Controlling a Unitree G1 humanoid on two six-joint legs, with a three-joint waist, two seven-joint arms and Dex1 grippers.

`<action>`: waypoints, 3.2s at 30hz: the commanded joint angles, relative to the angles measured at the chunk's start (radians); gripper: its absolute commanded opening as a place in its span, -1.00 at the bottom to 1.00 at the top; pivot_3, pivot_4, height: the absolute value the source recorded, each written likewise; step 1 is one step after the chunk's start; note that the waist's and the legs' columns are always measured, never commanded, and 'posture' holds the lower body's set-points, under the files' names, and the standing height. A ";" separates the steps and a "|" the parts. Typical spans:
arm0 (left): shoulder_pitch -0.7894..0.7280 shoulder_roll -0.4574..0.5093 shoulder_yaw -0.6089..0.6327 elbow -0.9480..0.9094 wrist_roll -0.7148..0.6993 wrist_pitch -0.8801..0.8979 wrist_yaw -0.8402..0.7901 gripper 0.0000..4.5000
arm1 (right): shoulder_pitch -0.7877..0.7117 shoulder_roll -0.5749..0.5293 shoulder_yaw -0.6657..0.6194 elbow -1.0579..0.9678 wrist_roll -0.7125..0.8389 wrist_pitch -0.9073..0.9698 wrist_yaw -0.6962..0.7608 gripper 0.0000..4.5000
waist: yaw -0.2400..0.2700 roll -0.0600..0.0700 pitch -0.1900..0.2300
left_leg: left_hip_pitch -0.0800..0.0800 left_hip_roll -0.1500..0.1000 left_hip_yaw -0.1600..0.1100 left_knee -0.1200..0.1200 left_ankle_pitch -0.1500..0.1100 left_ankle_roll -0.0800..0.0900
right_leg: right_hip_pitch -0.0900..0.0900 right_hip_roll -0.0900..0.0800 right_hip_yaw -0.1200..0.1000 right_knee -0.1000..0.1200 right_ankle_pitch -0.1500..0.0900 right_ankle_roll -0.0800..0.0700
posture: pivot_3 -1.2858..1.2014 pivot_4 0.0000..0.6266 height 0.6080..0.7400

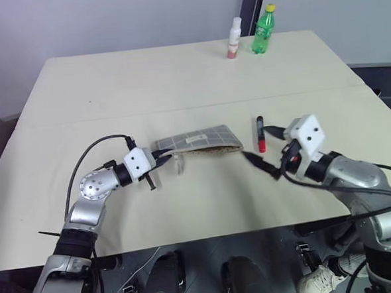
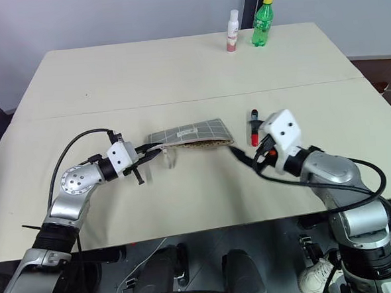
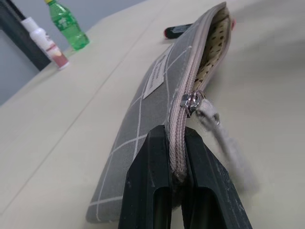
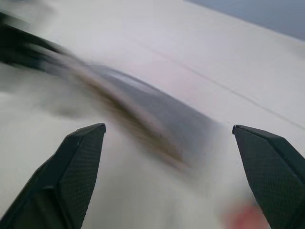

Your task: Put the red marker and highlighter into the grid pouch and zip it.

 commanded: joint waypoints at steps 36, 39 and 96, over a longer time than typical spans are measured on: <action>-0.040 -0.034 -0.032 -0.017 0.091 -0.046 0.109 -1.00 | -0.171 -0.102 -0.021 0.388 -0.033 -0.365 0.137 -0.85 | 0.002 0.001 0.000 | -0.002 0.000 0.002 -0.002 0.001 0.000 | -0.003 0.002 0.002 0.002 0.000 0.000 | 0.03 -0.52 1.00; -0.050 -0.037 -0.037 -0.006 0.093 -0.052 0.108 -1.00 | -0.089 -0.191 0.015 0.322 -0.042 -0.504 0.293 -0.85 | 0.000 0.001 0.000 | -0.001 0.001 0.002 -0.003 0.001 0.000 | -0.003 0.004 0.002 0.001 0.000 0.000 | 0.03 -0.52 1.00; -0.095 -0.062 -0.139 -0.071 0.169 -0.011 0.082 -1.00 | 0.064 -0.090 0.218 -0.044 0.080 -0.108 0.301 0.69 | 0.002 0.000 0.001 | -0.001 0.001 0.000 0.005 0.001 0.001 | 0.001 0.002 0.001 0.002 0.001 0.001 | 0.03 -0.52 1.00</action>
